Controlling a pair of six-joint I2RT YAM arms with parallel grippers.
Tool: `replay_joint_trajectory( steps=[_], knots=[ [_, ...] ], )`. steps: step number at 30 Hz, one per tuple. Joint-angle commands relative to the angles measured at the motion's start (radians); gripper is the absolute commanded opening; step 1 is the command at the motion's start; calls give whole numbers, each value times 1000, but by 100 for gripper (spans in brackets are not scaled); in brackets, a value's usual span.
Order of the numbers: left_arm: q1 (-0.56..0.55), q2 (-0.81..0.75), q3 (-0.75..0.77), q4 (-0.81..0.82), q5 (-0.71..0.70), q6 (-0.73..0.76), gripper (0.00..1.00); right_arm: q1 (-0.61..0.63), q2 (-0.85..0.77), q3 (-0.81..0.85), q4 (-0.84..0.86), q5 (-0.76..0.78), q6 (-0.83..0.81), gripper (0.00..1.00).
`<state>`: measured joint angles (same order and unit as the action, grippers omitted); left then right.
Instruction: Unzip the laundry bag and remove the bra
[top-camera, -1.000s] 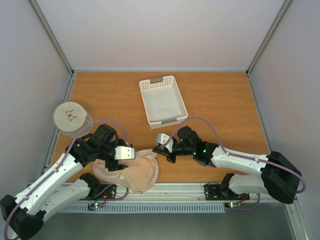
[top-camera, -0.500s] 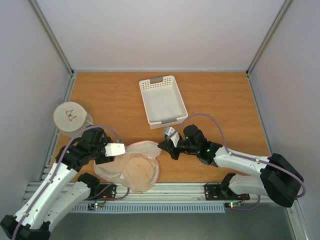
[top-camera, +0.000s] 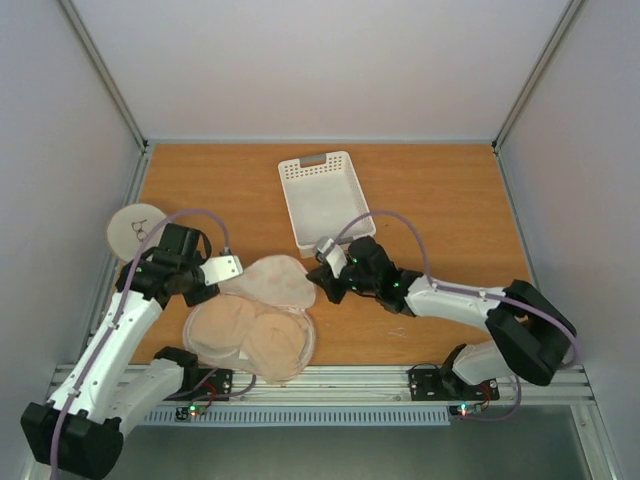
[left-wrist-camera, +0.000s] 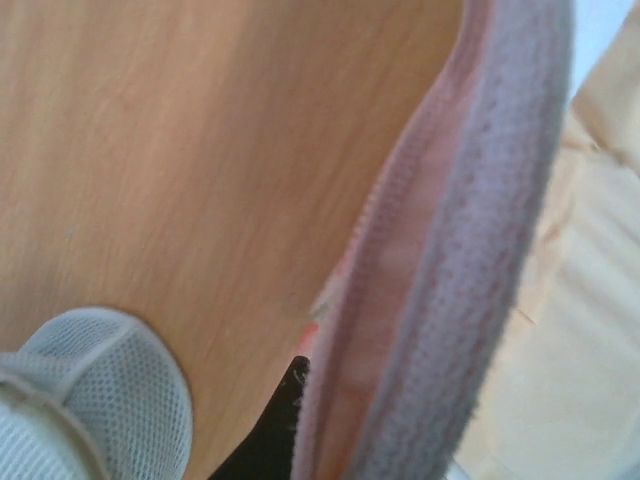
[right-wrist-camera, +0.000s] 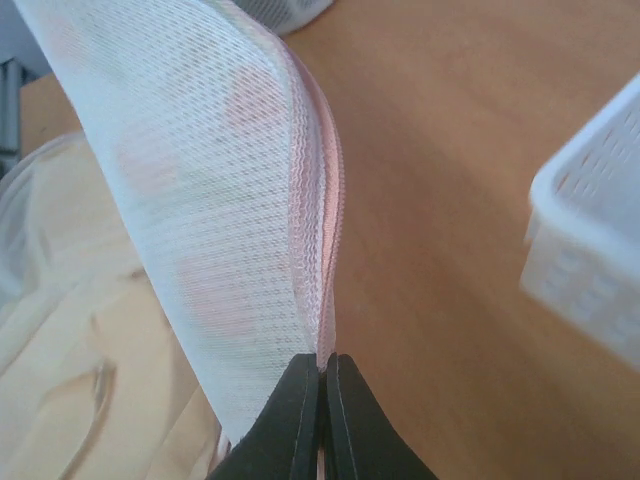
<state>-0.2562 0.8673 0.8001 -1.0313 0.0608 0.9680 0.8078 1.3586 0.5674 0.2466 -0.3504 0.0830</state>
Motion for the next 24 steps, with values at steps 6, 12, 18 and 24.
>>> replay_joint_trajectory(
  steps=[6,12,18,24],
  knots=[
    [107,61,75,4,-109,-234,1,25,151,232,23,105,-6,1],
    [151,108,72,64,-158,-269,1,70,231,325,6,161,-25,1],
    [173,143,61,159,-178,-280,3,73,299,409,-24,226,-5,1],
    [176,223,39,282,-201,-315,10,73,354,494,-56,314,-4,15]
  ],
)
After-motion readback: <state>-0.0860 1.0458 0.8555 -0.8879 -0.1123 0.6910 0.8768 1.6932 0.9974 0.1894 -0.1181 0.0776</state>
